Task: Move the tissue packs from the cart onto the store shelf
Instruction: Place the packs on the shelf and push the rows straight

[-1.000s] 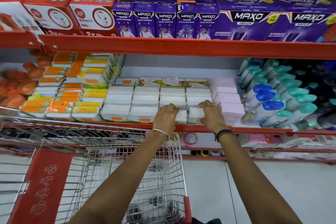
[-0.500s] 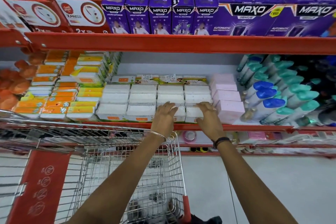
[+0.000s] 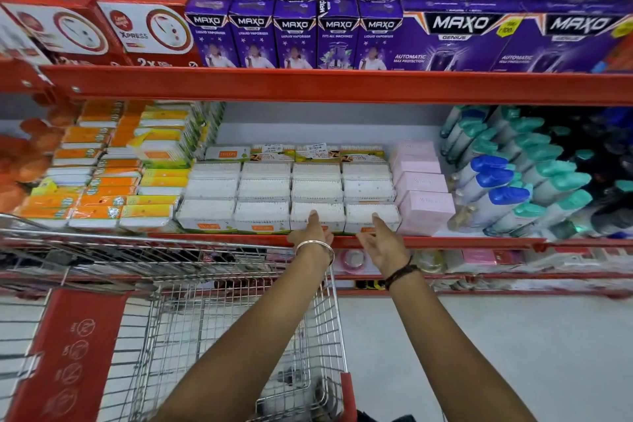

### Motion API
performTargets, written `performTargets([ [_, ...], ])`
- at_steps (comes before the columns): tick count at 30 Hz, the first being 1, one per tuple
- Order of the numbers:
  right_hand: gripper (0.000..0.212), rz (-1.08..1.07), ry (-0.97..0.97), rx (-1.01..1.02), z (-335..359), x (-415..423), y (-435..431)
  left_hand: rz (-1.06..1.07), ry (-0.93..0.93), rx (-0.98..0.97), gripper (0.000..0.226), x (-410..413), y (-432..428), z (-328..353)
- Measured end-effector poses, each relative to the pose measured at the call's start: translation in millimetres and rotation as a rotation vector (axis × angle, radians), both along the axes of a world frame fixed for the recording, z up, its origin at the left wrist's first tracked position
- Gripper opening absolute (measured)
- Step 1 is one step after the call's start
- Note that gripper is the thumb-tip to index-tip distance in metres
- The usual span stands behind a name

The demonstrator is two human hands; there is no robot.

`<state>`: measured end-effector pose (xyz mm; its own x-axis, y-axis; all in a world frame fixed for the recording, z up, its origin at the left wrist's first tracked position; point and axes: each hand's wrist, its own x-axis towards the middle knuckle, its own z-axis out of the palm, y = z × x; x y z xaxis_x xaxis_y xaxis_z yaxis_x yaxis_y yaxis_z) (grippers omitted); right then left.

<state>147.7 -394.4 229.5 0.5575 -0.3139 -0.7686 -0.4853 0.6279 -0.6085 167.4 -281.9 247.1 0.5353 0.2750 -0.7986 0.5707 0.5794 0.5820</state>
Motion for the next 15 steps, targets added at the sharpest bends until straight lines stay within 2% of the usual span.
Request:
performTargets([
  [7, 0.047, 0.013, -0.051, 0.114, -15, 16, -7, 0.044, 0.060, -0.081, 0.058, 12, 0, 4],
  [15, 0.051, 0.026, -0.084, 0.105, -13, 19, -5, 0.023, 0.053, -0.095, 0.063, 17, 1, 7],
])
